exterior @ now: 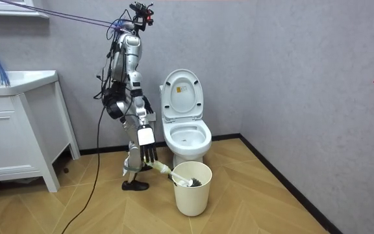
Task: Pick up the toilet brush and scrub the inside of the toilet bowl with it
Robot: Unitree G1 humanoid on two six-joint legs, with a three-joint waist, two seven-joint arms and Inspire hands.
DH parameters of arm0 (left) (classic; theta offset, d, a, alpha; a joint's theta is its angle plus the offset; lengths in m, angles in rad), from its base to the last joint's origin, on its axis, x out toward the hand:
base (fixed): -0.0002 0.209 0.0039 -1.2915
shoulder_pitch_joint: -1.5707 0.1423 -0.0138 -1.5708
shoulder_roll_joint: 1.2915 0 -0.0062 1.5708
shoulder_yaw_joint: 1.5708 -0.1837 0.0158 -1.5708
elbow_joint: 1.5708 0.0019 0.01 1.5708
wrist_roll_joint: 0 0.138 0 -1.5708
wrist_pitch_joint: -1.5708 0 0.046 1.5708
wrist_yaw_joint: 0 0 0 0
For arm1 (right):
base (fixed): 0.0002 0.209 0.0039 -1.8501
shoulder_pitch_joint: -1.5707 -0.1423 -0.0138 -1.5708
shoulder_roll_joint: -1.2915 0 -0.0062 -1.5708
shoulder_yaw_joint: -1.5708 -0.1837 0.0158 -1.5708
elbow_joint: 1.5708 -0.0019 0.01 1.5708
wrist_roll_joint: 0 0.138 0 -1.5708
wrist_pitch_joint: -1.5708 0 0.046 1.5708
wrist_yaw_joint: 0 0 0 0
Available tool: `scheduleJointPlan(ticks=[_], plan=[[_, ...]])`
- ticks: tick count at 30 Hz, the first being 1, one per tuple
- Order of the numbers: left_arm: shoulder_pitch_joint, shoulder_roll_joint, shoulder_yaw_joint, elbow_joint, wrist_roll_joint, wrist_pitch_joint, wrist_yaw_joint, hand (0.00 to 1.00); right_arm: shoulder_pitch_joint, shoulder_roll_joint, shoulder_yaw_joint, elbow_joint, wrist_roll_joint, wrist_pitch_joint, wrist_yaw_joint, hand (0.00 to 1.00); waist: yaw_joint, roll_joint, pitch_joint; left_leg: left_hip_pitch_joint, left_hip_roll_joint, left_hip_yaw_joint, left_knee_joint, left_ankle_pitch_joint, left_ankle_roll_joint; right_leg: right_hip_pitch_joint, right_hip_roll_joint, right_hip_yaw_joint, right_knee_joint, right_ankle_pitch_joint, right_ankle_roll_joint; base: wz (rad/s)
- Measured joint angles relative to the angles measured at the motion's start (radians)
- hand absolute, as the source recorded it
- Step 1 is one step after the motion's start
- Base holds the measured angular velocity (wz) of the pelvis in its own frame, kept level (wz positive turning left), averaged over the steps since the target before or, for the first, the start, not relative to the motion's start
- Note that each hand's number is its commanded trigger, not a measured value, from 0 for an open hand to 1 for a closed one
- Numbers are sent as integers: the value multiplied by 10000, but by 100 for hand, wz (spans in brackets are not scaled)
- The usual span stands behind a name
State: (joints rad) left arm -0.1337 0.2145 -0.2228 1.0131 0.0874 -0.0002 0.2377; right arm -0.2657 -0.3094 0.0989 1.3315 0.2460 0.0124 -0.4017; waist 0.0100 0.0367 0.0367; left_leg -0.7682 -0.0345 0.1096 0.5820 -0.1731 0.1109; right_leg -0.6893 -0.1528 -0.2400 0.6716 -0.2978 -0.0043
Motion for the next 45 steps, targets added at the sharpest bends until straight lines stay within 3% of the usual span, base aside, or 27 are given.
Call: scheduleJointPlan(ticks=[5,10,13,19,24,31,32,33,34,45], plan=[[-145,16,-38,-468,-168,-85,337,0,-212,-268,230,23,-53,-50,99,0,8,-3,11,-883,-25,-8,1072,-251,-30,-910,-270,6,1313,-536,-139,12],[-244,348,-173,-941,-180,-208,414,0,-402,-538,394,-170,188,-109,117,0,116,71,31,-2225,220,-57,2947,-894,-125,-2050,-463,-65,3057,-1239,-452,2],[-332,366,-193,-1031,-172,-202,417,0,-391,-670,433,-154,158,-106,124,0,183,101,37,-2828,218,-58,3621,-1097,-208,-2663,-632,-25,3842,-1559,-545,9],[-491,502,-285,-1294,-168,-113,409,0,-701,-1093,775,-168,-260,-111,126,0,309,186,61,-3948,216,-33,4419,-1138,-276,-3847,-836,33,4893,-1811,-808,7],[-527,583,-288,-1300,-184,-150,388,0,-802,-1415,876,-211,-344,-137,126,0,488,189,62,-4363,237,-3,4747,-1168,-351,-4344,-833,154,5324,-1913,-896,1],[-347,736,-307,-1377,-143,-142,368,0,-796,-1486,1208,-198,-637,-90,341,0,483,189,62,-4732,262,-38,4994,-1207,-409,-4687,-906,98,5603,-1988,-1033,1],[-322,743,-306,-1400,-131,-142,368,0,-777,-1485,1207,-197,-638,-80,381,8,483,190,61,-4759,243,-55,5017,-1211,-415,-4703,-913,96,5626,-1996,-1031,6],[-290,753,-306,-1412,-123,-138,367,0,-757,-1485,1214,-197,-634,-41,483,72,498,192,61,-4816,235,-63,5076,-1220,-415,-4737,-912,82,5660,-2023,-1027,0],[-237,758,-307,-1450,-129,-125,367,0,-756,-1486,1236,-194,-617,10,564,100,513,193,60,-4869,235,-58,5128,-1250,-406,-4777,-915,75,5692,-2040,-1032,0],[-137,796,-766,-1804,-166,20,317,0,-661,-1579,1935,-159,-476,118,827,100,828,577,31,-5100,226,17,5555,-1499,-238,-5011,-957,246,6050,-2178,-841,-2]])
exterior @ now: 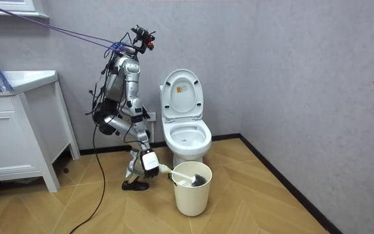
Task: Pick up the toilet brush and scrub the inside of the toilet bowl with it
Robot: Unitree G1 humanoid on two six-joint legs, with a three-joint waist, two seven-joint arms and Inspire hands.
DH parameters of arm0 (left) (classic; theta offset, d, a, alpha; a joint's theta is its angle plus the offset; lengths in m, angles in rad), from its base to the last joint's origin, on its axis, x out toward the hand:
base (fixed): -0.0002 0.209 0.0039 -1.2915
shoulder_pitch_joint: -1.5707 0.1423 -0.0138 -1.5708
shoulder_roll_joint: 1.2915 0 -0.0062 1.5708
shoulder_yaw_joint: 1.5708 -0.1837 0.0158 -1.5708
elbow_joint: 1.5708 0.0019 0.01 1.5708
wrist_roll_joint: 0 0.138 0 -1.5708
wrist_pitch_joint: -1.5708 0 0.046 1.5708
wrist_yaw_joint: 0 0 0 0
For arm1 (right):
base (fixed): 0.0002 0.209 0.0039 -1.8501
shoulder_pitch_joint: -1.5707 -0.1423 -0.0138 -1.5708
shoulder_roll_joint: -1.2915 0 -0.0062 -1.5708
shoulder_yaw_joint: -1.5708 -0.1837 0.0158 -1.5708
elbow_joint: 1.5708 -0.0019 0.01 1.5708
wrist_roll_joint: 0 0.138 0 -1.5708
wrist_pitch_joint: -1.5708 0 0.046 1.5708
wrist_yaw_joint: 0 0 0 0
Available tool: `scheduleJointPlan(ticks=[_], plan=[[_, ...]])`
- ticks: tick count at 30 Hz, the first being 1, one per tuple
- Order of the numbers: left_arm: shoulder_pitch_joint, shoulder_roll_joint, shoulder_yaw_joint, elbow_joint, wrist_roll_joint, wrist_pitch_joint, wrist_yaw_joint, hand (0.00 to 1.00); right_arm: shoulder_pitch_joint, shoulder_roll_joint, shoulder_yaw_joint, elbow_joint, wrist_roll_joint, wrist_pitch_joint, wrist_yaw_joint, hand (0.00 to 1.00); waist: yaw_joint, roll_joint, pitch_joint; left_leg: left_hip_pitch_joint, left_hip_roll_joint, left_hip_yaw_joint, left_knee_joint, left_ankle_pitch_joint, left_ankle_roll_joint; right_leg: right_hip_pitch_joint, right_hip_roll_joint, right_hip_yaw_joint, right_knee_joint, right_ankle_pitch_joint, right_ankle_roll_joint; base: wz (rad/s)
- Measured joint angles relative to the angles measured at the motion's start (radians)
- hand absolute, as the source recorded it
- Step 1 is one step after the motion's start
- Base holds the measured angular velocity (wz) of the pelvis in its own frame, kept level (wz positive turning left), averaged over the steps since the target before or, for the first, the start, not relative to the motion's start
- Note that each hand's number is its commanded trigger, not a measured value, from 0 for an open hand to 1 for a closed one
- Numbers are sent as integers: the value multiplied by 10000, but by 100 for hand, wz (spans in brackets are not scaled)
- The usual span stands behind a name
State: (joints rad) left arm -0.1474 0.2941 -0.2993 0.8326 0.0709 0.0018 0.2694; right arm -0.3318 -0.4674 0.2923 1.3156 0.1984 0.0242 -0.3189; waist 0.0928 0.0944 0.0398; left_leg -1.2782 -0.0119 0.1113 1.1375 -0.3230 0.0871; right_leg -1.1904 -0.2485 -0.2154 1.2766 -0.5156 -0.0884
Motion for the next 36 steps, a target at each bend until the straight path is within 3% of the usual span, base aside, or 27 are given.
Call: scheduleJointPlan(ticks=[9,17,24,29,36], plan=[[47,3,-13,-28,14,123,-142,0,60,-136,-2,74,509,32,179,100,8,13,4,81,9,24,17,-8,13,83,-3,10,34,-21,9,0],[587,4,-5,-260,-21,128,-221,0,420,-35,8,81,492,209,554,100,-60,-34,14,987,35,-32,-550,32,-95,993,100,-105,-614,90,-17,-3],[1035,7,21,-197,-15,103,-297,0,629,540,-9,164,866,218,816,100,-130,-319,23,3132,152,-58,-2784,635,-184,3133,615,-356,-3059,920,104,-9],[1189,-15,136,218,-10,-258,-419,0,795,900,-199,241,1608,203,1045,100,-103,-611,-7,5117,62,-82,-4566,1071,-237,5084,839,-504,-4887,1392,263,1],[2315,-47,1068,84,98,-402,-451,0,1736,1019,-1126,13,2164,-77,1337,100,-203,-762,-183,7587,-29,-345,-6364,1228,-282,7982,1221,-968,-7398,1865,595,11]])
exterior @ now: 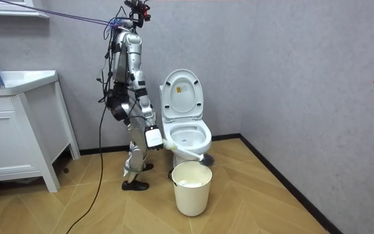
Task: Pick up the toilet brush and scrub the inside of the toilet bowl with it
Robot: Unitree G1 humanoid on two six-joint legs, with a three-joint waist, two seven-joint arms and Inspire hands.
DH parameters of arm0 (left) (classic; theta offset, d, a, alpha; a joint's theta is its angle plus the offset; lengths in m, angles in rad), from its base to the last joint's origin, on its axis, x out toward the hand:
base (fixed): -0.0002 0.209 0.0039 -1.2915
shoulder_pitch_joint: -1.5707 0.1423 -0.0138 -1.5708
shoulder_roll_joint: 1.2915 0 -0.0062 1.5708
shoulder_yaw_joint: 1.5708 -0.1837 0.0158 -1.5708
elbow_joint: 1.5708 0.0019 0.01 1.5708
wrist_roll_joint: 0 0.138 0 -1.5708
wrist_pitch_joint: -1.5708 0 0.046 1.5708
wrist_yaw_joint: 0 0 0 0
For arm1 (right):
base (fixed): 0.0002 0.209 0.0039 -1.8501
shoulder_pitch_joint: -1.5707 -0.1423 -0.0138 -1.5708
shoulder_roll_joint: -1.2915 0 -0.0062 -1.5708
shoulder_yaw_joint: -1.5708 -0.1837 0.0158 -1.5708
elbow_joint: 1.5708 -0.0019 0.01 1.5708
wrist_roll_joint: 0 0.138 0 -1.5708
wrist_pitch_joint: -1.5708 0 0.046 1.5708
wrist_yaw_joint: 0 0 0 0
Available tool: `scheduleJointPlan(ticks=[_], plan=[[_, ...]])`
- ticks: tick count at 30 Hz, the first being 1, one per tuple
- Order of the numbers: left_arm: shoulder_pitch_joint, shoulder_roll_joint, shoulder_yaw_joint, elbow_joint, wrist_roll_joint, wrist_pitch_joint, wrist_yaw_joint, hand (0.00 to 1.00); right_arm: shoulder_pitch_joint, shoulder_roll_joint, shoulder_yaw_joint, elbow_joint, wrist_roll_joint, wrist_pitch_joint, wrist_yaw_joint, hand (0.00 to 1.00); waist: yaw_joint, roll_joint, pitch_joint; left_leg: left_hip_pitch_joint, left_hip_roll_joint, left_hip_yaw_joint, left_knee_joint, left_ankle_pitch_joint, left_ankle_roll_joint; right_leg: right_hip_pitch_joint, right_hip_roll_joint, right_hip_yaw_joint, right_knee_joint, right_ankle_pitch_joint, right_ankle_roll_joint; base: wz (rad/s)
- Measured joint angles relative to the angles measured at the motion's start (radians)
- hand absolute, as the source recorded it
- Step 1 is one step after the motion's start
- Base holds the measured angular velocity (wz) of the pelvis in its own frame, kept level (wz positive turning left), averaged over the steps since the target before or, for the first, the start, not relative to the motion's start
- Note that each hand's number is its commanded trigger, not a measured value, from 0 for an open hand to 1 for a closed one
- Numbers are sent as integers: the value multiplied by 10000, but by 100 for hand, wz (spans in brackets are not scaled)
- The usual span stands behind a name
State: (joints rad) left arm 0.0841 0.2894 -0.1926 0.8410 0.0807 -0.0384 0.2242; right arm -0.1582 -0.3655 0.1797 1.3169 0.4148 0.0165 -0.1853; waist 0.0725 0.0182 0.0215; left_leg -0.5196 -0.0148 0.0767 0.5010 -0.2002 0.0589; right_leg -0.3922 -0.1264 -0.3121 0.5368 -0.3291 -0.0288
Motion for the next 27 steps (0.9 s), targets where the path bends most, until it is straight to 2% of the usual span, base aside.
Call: scheduleJointPlan(ticks=[1,2,4,6,10,13,17,20,21,22,27], plan=[[295,-26,170,-52,-3,-17,6,0,165,90,-68,-5,45,-39,5,100,3,-58,-49,485,-15,7,-306,1,-2,541,70,-35,-454,84,58,3],[426,-50,276,-62,6,-55,12,0,238,141,-81,-17,70,-49,7,100,-2,-75,-56,724,-16,18,-429,1,-2,820,98,-93,-683,129,78,6],[866,-83,541,-302,124,-74,30,0,584,307,-78,-76,56,-124,62,100,-127,-171,-129,1425,-53,-21,-802,0,-4,1710,251,-227,-1451,277,177,14],[1133,-156,721,-596,208,-91,31,0,756,367,-80,-175,58,-196,72,100,-155,-212,-158,1777,-161,-220,-1007,2,-6,2208,292,-418,-1774,332,246,28],[1742,-334,945,-1335,415,-208,48,0,1288,407,-75,-730,75,-199,182,100,-108,-286,-173,2589,-303,-362,-1433,2,-6,3164,293,-638,-2393,427,370,15],[2316,-370,1194,-2192,582,-282,186,0,1410,448,-79,-913,36,-199,237,100,-119,-424,-151,3062,-347,-382,-1585,1,-6,3737,312,-738,-2702,466,415,10],[2721,-384,1245,-2787,1211,-354,512,0,1355,477,-132,-1304,-195,-187,245,100,-26,-472,-155,3320,-323,-361,-1579,0,-6,4130,402,-769,-2990,570,411,3],[2881,-397,1353,-3329,2082,-430,532,0,1327,481,-204,-1528,-363,-209,249,100,106,-448,-156,3477,-343,-548,-1568,-4,-10,4399,403,-1048,-2998,580,403,18],[2957,-407,1447,-3771,2385,-509,587,0,1329,483,-244,-1572,-352,-256,250,100,208,-468,-136,3546,-333,-600,-1571,-16,-23,4466,413,-1055,-2993,580,403,13],[3075,-430,1562,-4282,2646,-583,683,0,1329,482,-284,-1610,-354,-369,249,100,350,-441,-152,3560,-331,-661,-1554,-29,-33,4489,424,-1051,-2972,580,402,8],[3240,-431,1860,-5313,3372,-973,1239,0,1209,478,-545,-1599,-666,-645,261,100,708,-370,-172,3519,-336,-845,-1454,-13,-53,4454,417,-1052,-2953,569,373,7]])
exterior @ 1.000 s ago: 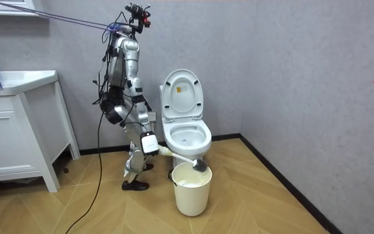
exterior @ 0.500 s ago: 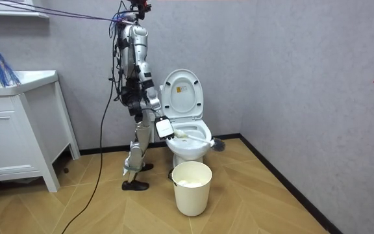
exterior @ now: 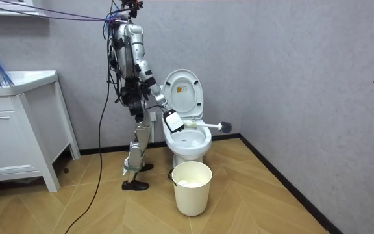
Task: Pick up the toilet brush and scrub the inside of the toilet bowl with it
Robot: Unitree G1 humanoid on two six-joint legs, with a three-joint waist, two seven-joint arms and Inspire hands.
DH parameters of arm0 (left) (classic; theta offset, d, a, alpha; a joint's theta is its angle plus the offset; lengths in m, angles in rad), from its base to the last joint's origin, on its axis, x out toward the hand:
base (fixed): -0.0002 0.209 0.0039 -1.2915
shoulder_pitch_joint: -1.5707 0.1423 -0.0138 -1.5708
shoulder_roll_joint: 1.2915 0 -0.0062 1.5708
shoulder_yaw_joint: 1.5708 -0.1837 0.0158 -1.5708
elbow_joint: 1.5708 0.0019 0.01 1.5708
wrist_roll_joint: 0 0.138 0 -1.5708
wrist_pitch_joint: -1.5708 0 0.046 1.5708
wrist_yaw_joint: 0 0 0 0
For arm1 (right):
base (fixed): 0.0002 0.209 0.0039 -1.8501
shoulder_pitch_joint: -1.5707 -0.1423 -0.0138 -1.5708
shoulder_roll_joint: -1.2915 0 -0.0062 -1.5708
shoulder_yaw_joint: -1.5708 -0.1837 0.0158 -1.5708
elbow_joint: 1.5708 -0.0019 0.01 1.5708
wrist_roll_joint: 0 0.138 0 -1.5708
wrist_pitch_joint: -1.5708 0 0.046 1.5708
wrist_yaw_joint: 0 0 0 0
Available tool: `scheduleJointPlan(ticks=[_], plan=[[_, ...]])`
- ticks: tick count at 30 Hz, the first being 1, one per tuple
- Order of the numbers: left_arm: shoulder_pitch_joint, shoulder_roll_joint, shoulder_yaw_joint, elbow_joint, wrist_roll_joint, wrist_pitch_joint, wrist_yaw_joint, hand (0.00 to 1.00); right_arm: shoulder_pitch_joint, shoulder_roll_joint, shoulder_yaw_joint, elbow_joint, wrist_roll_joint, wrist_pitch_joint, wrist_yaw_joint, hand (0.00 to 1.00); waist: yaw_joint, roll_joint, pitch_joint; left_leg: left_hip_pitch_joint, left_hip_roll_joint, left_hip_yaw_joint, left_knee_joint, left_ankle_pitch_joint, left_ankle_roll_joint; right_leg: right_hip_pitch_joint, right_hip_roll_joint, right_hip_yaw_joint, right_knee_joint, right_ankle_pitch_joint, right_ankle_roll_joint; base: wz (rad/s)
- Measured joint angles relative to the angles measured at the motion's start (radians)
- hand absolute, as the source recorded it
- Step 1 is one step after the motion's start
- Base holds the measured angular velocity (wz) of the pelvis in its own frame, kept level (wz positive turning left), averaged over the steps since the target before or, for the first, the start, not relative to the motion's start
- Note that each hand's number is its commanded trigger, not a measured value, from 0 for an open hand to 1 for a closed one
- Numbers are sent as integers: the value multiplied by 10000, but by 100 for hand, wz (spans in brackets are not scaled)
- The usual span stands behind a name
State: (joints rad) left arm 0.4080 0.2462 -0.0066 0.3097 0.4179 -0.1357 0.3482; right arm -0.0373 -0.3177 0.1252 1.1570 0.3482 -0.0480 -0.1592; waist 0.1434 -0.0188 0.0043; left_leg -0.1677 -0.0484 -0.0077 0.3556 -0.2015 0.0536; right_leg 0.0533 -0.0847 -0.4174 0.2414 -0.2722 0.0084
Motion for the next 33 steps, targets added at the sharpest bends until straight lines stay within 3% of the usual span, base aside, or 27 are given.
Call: scheduleJointPlan(ticks=[7,15,20,27,33], plan=[[-19,-3,37,-285,571,-384,204,0,-129,3,6,161,-1045,-459,357,100,39,-4,18,-136,-4,-128,73,63,-36,-48,49,-70,-17,-15,-29,4],[3,-212,7,-924,1390,-593,370,0,-210,101,10,752,-1322,-525,787,100,51,-66,62,-155,-38,-203,71,62,-56,-25,63,-78,-32,-20,-47,5],[-100,-317,-181,-1598,2199,-664,370,0,-223,229,2,879,-1948,-525,977,100,-23,-26,43,-317,-34,-260,208,62,-58,5,152,-87,-31,-15,-54,5],[-705,19,-1551,-970,2745,-665,340,0,-421,149,125,1287,-3020,-474,1297,100,-77,172,97,-428,8,-250,256,60,-55,-197,143,31,181,-23,-77,-1],[-1183,244,-1631,-176,3342,-652,358,0,-624,95,119,1298,-3395,-475,1331,100,-344,206,111,-740,80,-132,393,105,-76,-741,91,283,470,-89,-186,-9]])
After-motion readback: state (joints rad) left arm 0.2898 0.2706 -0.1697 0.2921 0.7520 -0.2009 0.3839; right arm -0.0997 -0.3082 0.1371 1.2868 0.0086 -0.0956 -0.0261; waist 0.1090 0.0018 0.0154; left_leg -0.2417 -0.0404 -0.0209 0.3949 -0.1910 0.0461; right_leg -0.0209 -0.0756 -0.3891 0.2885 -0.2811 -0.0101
